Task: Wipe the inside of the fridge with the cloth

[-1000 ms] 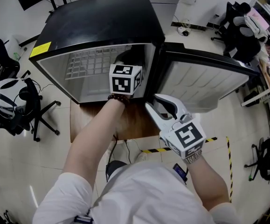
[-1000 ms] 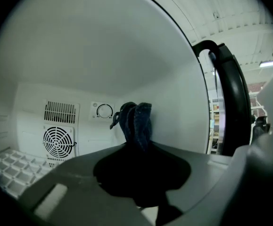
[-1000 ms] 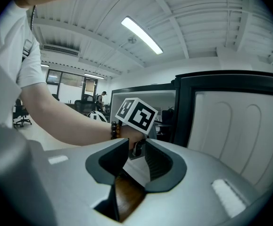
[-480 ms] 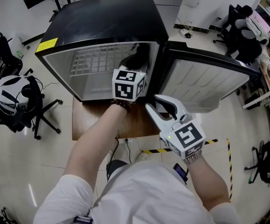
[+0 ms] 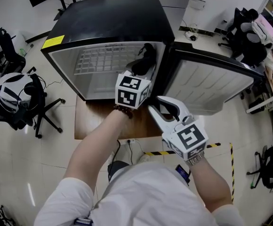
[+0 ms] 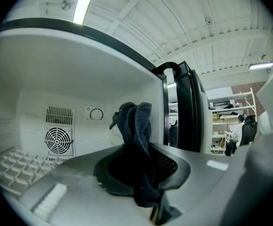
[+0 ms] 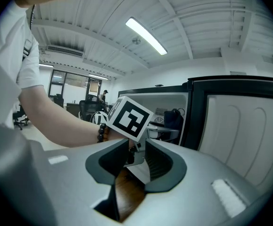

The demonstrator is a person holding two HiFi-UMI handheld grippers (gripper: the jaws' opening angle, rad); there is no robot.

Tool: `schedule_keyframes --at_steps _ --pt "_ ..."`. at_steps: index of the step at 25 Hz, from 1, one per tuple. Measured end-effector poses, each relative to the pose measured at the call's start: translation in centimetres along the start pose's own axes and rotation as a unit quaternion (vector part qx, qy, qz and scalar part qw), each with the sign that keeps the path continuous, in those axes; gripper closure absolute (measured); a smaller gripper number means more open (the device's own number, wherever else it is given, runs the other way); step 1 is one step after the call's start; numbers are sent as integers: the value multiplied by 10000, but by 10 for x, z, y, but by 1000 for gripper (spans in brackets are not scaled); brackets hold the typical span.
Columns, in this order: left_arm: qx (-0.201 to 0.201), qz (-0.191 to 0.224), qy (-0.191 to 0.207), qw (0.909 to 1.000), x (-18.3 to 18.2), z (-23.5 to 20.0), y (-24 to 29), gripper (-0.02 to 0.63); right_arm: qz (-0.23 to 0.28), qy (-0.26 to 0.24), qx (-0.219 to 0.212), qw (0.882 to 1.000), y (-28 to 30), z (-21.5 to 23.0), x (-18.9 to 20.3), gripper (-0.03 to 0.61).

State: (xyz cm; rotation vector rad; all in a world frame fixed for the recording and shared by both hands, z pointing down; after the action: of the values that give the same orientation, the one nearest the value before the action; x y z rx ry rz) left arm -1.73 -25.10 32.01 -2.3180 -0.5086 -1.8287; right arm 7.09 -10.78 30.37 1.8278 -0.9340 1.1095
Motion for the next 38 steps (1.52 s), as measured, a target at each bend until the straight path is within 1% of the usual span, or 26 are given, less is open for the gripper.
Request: schedule_keyframes --at_steps 13,20,25,29,32,34,38 --pt "455 -100 119 9988 2 11 -18 529 22 10 -105 9999 4 -5 1 465" --pt "767 11 172 9969 -2 12 -36 529 32 44 -74 10000 1 -1 2 465" --pt "1121 132 137 9935 -8 15 -57 529 51 74 -22 10000 3 5 2 465" --pt "1577 175 15 9873 -10 14 -81 528 145 127 33 9998 5 17 -2 465" --pt "1995 155 -176 9796 -12 13 -100 528 278 162 -33 9995 7 27 -10 465" --pt "2301 88 -292 9727 -13 13 -114 528 385 162 -202 9989 10 30 -17 463" --pt "2801 -153 -450 9588 -14 15 -145 528 574 205 -741 9954 21 26 -31 451"
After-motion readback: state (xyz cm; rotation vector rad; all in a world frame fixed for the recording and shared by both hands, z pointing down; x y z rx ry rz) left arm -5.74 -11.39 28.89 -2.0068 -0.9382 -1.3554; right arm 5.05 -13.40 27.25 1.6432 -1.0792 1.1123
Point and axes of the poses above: the fingertips, and each gripper's own axes: y forward along the fingers, z to its right, x out of its underside, the point moved 4 cm from there along -y, backward along the fingers, and after that the axes turned 12 degrees about -y, right-handed, at the moved point
